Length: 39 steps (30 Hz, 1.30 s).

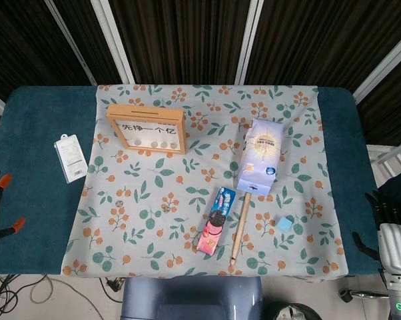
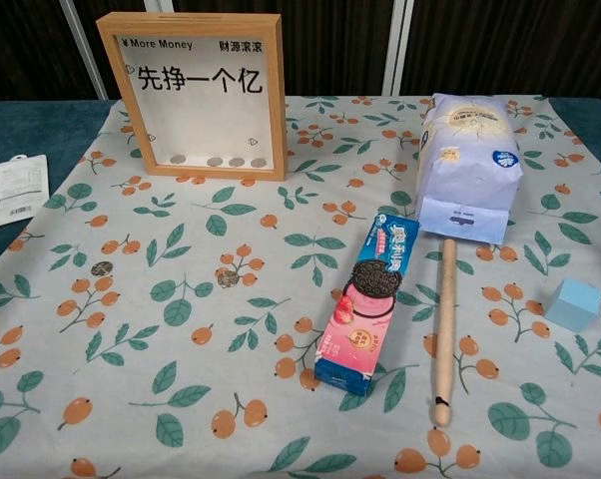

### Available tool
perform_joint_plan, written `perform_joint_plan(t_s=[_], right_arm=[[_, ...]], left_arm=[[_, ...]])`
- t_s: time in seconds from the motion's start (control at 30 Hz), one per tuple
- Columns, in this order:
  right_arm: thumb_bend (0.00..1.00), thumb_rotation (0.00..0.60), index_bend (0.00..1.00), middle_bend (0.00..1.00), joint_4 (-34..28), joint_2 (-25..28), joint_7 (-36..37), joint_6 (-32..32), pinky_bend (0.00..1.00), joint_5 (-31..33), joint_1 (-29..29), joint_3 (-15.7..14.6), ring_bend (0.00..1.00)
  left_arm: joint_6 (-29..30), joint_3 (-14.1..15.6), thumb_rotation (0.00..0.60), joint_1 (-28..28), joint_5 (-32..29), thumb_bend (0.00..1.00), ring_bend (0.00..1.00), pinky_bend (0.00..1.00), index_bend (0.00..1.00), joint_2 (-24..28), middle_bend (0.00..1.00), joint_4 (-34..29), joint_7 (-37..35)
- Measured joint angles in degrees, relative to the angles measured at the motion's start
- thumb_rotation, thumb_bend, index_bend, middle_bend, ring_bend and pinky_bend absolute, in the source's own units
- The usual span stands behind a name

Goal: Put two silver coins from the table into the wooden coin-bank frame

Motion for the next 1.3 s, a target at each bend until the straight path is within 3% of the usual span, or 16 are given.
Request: perform_joint_plan(t_s=[0.87,1.3], right_arm=[[0.37,0.6,0.11,0.09,-0.37,0.04,0.04,-0.06,0.0,0.32,-0.09,0.05,0.05],[0.37,0.6,0.11,0.09,-1.4,0.1,-0.01,0.29,0.0,1.07,-0.6,0.09,0.05]], left_arm=[[-1.17,0.0,0.6,-0.42,-0.68,0.11,0.0,0.0,0.12,-0.21,0.0,0.32,0.31],[-7.72,-1.7,0.6,-4.94,-1.82,0.07,0.0,0.0,0.12,-1.05,0.0,1.42,-0.71]])
